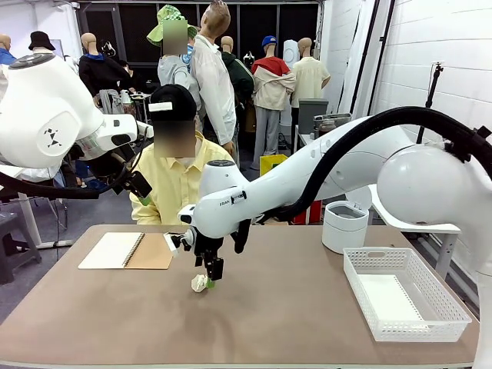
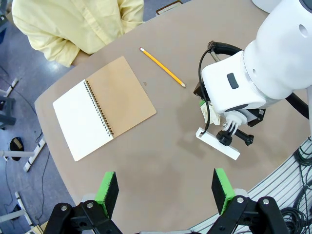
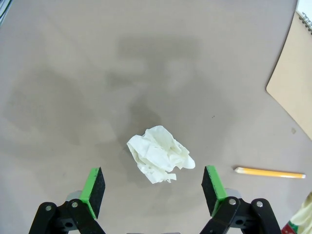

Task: Sort the paper based on its condition.
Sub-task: If a person hands you a paper, place it in the Organizing basket , and if it's crumpled, put it in the Trash can.

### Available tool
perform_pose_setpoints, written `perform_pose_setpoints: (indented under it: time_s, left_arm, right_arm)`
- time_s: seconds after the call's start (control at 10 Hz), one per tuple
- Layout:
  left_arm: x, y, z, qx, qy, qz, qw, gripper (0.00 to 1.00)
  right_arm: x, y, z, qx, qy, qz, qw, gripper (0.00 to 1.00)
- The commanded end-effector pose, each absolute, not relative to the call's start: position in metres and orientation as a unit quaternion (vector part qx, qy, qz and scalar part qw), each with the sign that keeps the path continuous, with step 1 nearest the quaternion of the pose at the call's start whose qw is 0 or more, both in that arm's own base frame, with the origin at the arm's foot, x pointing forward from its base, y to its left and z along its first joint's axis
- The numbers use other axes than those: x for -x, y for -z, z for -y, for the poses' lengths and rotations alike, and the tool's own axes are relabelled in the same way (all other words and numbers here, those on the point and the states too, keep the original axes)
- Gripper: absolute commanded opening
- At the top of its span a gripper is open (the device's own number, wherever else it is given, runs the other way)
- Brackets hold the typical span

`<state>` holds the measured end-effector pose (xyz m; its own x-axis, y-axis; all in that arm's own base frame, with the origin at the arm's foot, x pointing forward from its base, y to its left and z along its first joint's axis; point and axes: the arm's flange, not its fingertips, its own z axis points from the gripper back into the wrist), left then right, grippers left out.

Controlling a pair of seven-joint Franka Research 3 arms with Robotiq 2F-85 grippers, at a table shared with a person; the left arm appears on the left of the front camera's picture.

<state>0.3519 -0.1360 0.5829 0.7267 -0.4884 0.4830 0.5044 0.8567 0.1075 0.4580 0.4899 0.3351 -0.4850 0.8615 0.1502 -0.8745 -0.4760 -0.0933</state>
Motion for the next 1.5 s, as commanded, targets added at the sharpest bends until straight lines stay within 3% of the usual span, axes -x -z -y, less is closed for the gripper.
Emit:
perform_pose_setpoints:
  time_s: [0.0,1.4]
  left_arm:
    - [-0.352,-0.583,0.135,0.017,0.267,0.258,0.928,1.00]
    - [-0.352,-0.583,0.135,0.017,0.267,0.258,0.928,1.00]
  right_arm:
    - [-0.464,-0.330,-0.500,-0.033,-0.856,0.065,0.511,1.00]
    - [-0.481,-0.310,-0.511,-0.037,-0.854,0.026,0.518,1.00]
